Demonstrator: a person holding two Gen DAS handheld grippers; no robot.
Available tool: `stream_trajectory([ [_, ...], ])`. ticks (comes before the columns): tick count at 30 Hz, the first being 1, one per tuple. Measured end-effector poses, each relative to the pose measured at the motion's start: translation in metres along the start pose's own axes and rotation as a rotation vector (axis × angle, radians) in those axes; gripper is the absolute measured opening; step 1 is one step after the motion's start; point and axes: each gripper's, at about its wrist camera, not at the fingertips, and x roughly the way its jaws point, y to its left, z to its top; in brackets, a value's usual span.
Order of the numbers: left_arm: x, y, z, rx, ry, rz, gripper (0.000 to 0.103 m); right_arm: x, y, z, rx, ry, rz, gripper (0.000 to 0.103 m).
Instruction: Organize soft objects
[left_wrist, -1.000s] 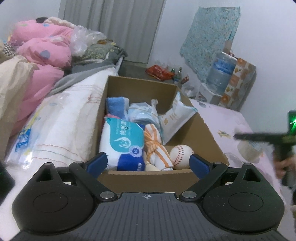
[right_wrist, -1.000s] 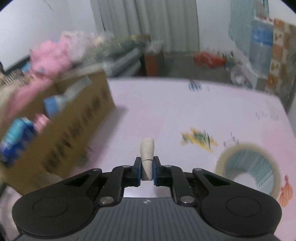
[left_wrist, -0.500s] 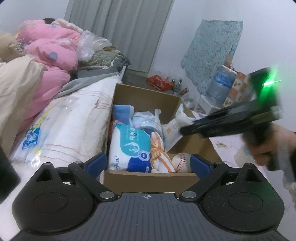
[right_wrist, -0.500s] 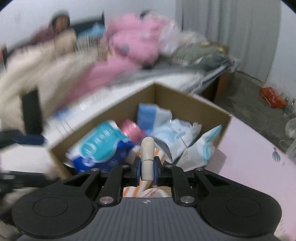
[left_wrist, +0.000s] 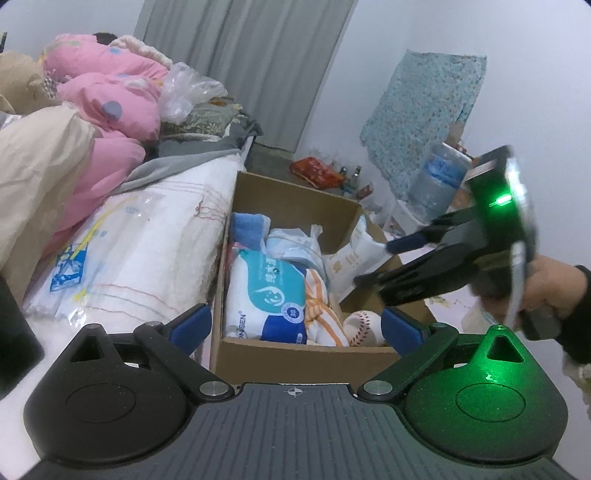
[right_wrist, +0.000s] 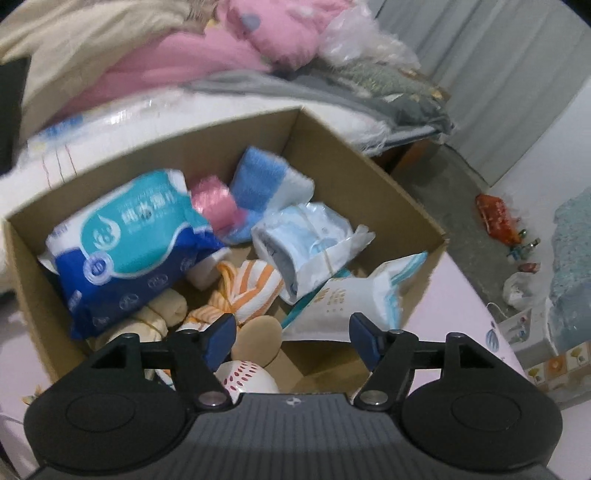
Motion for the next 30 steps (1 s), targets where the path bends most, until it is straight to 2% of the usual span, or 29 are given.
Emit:
stream_trajectory([
  [6,-0.012,-0.006,0.003,0.02,-0.03,0.029,0.103,-0.074,-0.026,-0.018,0.187,-0.197,0.039,0.089],
  [10,-0.027,-0.015,0.006,0.046,-0.065,0.043,0.103,-0.127,-0.027,-0.052,0.316,-0.338,0.072,0.089],
  [14,-0.042,-0.031,0.01,0.071,-0.072,0.099,0.103,-0.165,-0.014,-0.091,0.457,-0.436,0.101,0.089],
  [19,-0.063,-0.05,0.003,0.069,-0.075,0.162,0.103,-0.175,0.008,-0.129,0.618,-0.453,0.081,0.089],
  [23,-0.07,-0.066,-0.008,0.106,-0.07,0.212,0.103,-0.176,0.025,-0.147,0.67,-0.434,0.023,0.089],
  [28,-0.057,-0.085,-0.018,0.155,-0.012,0.313,0.103,-0.185,0.043,-0.155,0.692,-0.442,-0.133,0.089],
  [30,-0.049,-0.089,-0.021,0.185,0.012,0.329,0.103,-0.185,0.044,-0.159,0.72,-0.445,-0.15,0.089],
])
